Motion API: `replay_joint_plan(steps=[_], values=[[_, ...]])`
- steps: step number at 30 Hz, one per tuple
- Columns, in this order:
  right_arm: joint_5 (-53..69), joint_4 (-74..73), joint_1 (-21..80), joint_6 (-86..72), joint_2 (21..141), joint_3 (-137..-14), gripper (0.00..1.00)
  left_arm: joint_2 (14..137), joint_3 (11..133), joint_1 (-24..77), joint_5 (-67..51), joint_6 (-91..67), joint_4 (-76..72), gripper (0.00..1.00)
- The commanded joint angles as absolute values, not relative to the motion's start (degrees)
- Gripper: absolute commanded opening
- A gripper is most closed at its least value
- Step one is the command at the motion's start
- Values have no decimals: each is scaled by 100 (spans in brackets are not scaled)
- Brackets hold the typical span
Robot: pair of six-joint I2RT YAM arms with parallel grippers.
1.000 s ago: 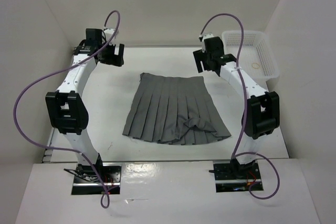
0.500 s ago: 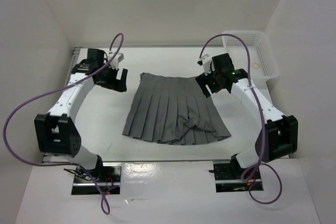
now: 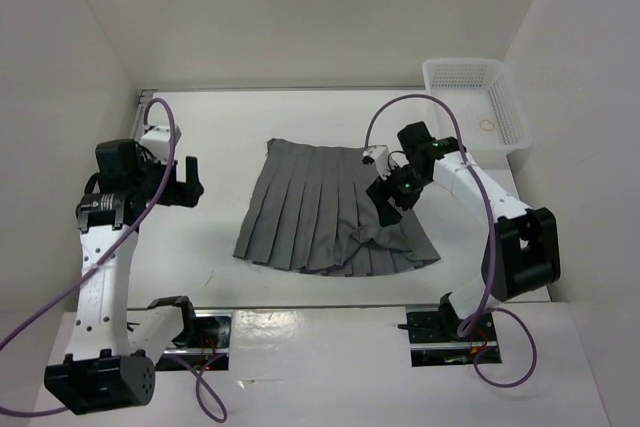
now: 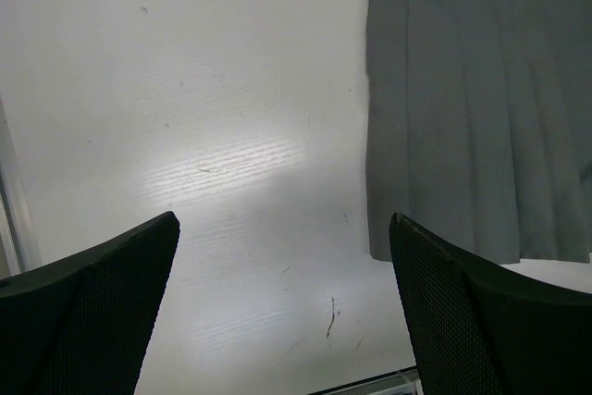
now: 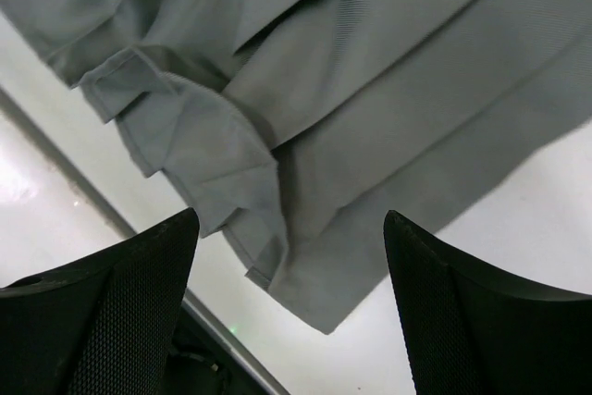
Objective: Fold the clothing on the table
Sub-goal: Flatten the skirt out
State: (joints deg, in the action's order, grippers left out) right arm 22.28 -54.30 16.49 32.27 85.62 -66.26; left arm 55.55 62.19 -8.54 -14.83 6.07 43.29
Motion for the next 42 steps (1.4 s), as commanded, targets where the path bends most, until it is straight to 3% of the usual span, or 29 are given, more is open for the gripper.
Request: replay_joint_plan(steps=[1,11,23,33,42], values=[[2759,-5844,1687,3542,8648,-6697,85,5169,6108,-1080,-1775,694,4280,100],[3164,-6074,2074,3656,8850,-6750,88,4966,5977,-1354,-1881,694,4192,100],[2637,-5766,2293,3428,9554,-6820,89,4799,5924,-1406,-1881,694,4140,100],[3286,-7056,2698,4297,9923,-7303,89,4746,5871,-1406,-1934,747,4140,100],[3393,-7444,3829,4579,10757,-7278,89,4693,5871,-1406,-1995,747,4140,100]])
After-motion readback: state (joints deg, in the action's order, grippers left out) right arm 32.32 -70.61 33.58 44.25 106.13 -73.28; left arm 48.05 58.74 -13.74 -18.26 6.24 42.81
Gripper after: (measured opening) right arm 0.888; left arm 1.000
